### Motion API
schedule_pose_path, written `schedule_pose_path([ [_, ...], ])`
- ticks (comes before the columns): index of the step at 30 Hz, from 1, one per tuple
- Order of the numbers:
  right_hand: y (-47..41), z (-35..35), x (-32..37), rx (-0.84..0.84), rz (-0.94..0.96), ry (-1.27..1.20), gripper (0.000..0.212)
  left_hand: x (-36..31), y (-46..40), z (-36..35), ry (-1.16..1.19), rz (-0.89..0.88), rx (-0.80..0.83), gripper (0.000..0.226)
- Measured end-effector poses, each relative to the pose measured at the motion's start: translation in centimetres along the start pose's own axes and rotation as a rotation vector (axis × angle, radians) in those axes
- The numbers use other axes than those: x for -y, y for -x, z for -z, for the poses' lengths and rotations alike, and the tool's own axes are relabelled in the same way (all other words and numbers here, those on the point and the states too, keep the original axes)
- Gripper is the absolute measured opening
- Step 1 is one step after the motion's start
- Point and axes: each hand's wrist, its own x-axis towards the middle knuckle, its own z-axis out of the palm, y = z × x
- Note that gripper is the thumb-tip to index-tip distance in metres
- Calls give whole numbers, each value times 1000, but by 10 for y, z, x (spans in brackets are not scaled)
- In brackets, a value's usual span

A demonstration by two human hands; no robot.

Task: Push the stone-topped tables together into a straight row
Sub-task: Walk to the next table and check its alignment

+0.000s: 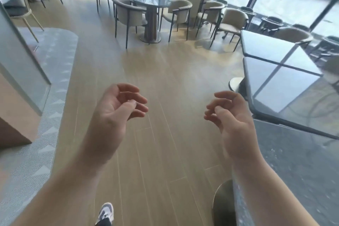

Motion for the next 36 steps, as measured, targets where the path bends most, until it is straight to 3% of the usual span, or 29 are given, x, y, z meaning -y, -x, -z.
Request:
schedule_pose_path([
  [8,-88,-54,26,-299,173,18,27,-34,-163,0,111,-25,322,27],
  [15,-134,-63,49,-553,289,80,26,-40,-261,-49,228,-44,583,27],
  [28,-203,59,31,-845,384,163,26,35,-349,-239,296,-9,897,29],
  [36,-243,143,-8,-980,295,162,26,115,-381,-337,241,123,1016,27],
])
